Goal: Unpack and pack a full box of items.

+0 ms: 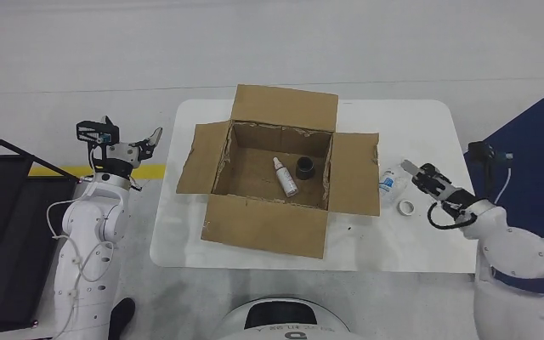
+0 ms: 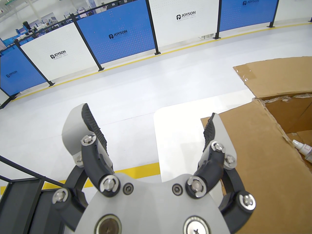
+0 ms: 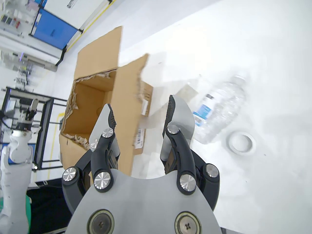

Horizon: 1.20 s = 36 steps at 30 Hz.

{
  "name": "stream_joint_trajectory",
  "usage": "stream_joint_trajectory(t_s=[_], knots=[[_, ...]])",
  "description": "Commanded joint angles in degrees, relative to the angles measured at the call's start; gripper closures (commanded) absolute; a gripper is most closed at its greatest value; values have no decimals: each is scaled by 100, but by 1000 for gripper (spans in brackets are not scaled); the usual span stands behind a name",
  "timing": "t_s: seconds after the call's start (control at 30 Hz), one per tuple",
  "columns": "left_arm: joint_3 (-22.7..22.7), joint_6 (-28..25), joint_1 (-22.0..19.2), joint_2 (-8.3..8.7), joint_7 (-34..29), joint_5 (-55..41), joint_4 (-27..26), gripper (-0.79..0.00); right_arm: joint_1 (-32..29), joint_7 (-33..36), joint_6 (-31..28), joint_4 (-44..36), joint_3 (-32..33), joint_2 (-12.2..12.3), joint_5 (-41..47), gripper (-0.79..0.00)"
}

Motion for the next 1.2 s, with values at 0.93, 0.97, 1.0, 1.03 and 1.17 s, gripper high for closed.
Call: stream_joint_trajectory(t_s=[0.93, 0.97, 1.0, 1.03, 1.17], knots=[[0, 0, 0, 0, 0, 0, 0, -785, 1608, 2805, 1618, 2296, -1090, 422, -3246, -277], [0, 0, 0, 0, 0, 0, 0, -785, 1656, 2825, 1626, 2335, -1132, 424, -3265, -274], [0, 0, 0, 0, 0, 0, 0, -785, 1686, 2828, 1630, 2361, -1157, 426, -3281, -277], [0, 0, 0, 0, 0, 0, 0, -785, 1740, 2832, 1627, 2451, -1205, 428, -3315, -274], [0, 0, 0, 0, 0, 0, 0, -785, 1981, 2818, 1641, 2845, -1357, 428, -3465, -265]])
